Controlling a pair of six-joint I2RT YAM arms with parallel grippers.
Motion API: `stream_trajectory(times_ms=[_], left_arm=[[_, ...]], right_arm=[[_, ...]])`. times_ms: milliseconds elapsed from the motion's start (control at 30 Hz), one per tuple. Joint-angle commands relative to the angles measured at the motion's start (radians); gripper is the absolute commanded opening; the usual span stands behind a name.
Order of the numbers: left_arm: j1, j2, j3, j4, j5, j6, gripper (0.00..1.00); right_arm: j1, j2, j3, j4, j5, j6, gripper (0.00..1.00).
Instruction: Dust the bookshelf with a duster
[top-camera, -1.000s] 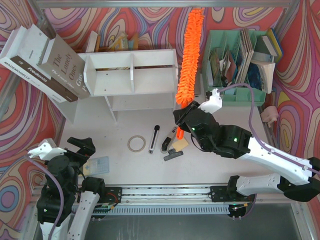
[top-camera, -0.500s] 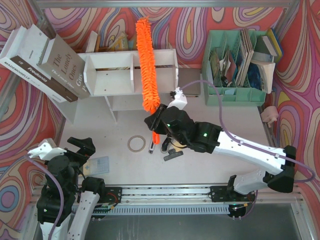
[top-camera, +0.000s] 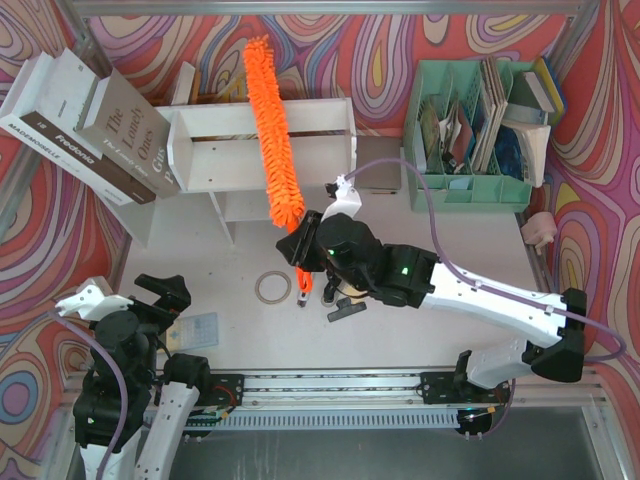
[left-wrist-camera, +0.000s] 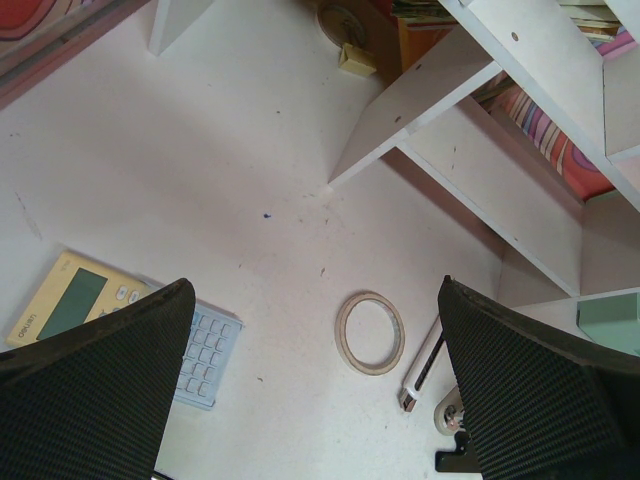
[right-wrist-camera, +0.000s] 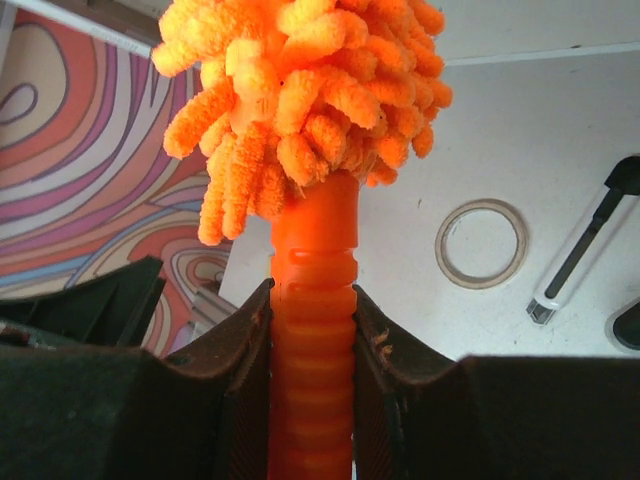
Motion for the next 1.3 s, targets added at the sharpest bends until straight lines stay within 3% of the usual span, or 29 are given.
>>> stream_trajectory(times_ms=[0, 600, 1067, 1267], left_arm=[[0.004, -0.001, -0.008, 0.012, 0.000, 0.009, 0.98], [0.004, -0.012, -0.008, 0.008, -0.002, 0.006, 0.98], [0.004, -0.006, -0.008, 0.011, 0.003, 0.008, 0.98], [0.004, 0.002, -0.008, 0.013, 0.007, 0.011, 0.98]], right_arm=[[0.087, 0.001, 0.074, 0.086, 0.059, -0.101, 0.00], [0.382, 0.105, -0.045, 0.240, 0.280, 0.145, 0.00], [0.398, 0.211, -0.063, 0.234, 0.240, 0.282, 0.00], [0.404, 0.233, -0.034, 0.262, 0.207, 0.233, 0.00]])
